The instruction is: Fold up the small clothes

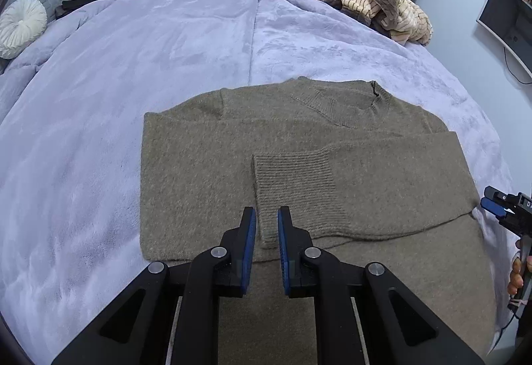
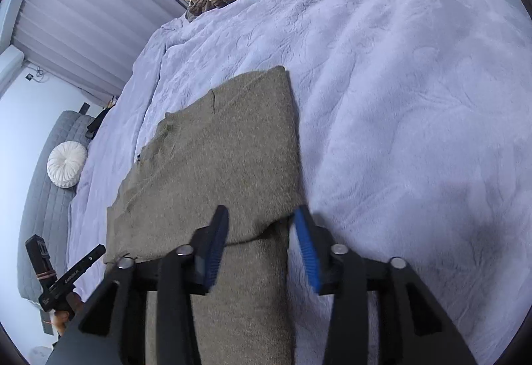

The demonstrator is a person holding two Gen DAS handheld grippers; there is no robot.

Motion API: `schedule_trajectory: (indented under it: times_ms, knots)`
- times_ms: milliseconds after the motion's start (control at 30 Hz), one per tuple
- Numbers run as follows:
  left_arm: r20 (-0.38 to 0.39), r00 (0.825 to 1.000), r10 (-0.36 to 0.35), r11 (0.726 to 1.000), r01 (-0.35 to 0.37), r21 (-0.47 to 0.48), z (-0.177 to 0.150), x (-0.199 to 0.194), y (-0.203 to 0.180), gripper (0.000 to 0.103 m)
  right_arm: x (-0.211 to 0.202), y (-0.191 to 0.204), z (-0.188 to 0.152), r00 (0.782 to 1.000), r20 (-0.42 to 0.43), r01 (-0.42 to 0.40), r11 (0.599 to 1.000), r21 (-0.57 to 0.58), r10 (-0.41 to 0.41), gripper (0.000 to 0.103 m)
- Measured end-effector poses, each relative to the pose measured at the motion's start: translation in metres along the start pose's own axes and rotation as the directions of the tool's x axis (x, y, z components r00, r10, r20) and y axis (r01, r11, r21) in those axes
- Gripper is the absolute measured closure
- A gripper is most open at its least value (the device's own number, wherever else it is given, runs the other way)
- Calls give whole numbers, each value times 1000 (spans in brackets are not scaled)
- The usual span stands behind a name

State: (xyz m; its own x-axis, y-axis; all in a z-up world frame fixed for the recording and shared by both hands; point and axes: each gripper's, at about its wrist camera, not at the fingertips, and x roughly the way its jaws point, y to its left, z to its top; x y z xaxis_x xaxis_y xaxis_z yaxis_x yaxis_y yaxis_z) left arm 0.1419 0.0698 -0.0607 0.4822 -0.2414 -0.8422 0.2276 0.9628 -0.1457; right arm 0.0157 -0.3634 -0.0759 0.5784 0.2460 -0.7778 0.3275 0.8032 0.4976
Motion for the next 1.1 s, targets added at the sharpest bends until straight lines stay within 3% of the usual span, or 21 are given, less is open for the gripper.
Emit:
schedule_trajectory:
  times_ms: [167,233,267,300,433,567,700,867,1100]
  knots:
    - [-16,1000,18,1000,-18,2,6,14,-8,89,18,3,30,999,3,36,999,-6,-36,50]
    - [-34,999,32,999,-32,-6,5,23,-9,89,33,0,41,998,-30,50,999,-1,-50,60]
    - [-51,998,44,999,-45,-12,4,29,-8,89,42,-1,43,995,-62,79,997,-23,-80,73]
    - [-67,996,56,998,-57,-16,2,34,-7,89,52,-1,43,986,-94,135,989,-61,-140,76]
    - [-74,996,50,998,-53,-27,-4,38,-3,89,57,4,34,976,-63,198,967,-159,-210,77]
    - [-73,996,60,998,-61,-13,-5,36,-4,89,44,2,26,979,-44,194,973,-128,-201,70]
    - [-70,995,65,998,-66,-9,-6,35,-6,89,25,4,17,984,-25,173,978,-116,-177,56]
    - [-69,995,65,998,-66,-17,-7,33,-5,89,3,14,3,990,-5,142,981,-131,-144,51]
    - [-72,995,67,997,-69,-19,-7,30,-6,89,6,27,-19,993,-57,97,985,-141,-106,44]
